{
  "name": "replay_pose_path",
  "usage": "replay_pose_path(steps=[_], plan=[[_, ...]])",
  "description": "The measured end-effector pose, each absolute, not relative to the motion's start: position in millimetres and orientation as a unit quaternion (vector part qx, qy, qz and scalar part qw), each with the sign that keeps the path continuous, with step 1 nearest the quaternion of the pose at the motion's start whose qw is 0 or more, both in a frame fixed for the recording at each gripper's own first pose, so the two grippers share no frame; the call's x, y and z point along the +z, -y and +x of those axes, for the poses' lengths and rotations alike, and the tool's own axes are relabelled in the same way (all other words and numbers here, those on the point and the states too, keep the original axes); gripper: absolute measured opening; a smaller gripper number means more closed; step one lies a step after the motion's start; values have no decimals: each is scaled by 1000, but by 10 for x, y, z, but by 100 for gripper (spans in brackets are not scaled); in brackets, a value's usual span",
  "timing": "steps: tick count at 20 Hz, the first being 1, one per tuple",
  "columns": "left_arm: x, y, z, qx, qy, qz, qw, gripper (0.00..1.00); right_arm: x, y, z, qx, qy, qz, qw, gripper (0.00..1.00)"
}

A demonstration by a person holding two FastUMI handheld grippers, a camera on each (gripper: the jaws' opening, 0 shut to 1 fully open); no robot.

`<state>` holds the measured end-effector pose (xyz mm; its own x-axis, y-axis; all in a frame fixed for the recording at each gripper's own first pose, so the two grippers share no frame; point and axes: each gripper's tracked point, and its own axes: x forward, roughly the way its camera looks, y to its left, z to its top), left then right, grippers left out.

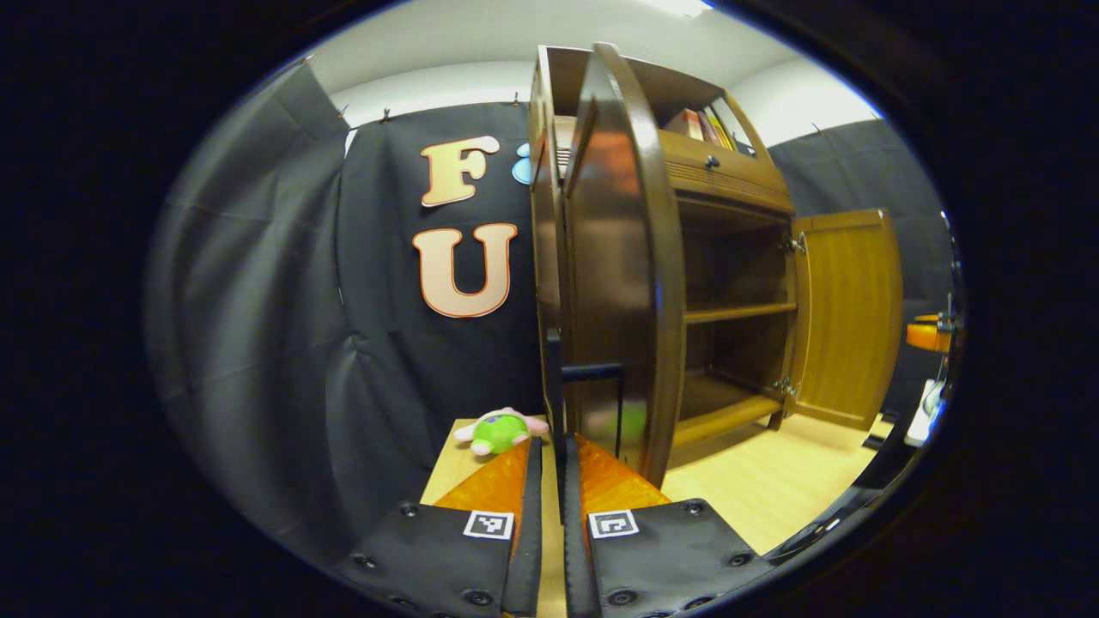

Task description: Open the right door of the double-door shoe cabinet with the right hand, and open the left door with the left hand.

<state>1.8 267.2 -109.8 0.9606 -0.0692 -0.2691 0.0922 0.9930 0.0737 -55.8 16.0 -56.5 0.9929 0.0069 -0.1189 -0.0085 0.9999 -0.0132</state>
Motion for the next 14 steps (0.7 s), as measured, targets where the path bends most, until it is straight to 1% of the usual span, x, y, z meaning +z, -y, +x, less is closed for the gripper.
replay_pose_path(steps=[3, 5, 6, 7, 8, 9, 10, 11, 13, 14], plan=[[-1224, -2695, -291, -32, -164, 85, 982, 17, -588, -160, -523, 11, -63, -7, 998, 92], [-1214, -2765, -478, -12, -173, 96, 980, 16, -561, -168, -450, 19, -64, 0, 998, 92], [-1173, -2769, -561, -5, -171, 89, 981, 13, -558, -194, -412, 27, -63, 6, 998, 92], [-1138, -2745, -670, 0, -170, 72, 983, 16, -569, -236, -385, 37, -64, 12, 997, 92], [-1075, -2700, -753, 6, -166, 54, 985, 16, -569, -266, -349, 44, -63, 15, 997, 92], [-970, -2657, -831, 15, -157, 42, 987, 16, -566, -279, -316, 51, -63, 15, 997, 92], [-832, -2608, -864, 27, -142, 34, 989, 13, -570, -293, -284, 57, -63, 14, 996, 92], [-681, -2529, -888, 38, -122, 23, 992, 16, -575, -314, -261, 63, -64, 11, 996, 92], [-432, -2262, -849, 39, -90, 8, 995, 16, -589, -346, -213, 76, -65, 3, 995, 92], [-305, -2119, -800, 39, -73, -1, 997, 17, -586, -365, -189, 82, -66, 0, 994, 92]])
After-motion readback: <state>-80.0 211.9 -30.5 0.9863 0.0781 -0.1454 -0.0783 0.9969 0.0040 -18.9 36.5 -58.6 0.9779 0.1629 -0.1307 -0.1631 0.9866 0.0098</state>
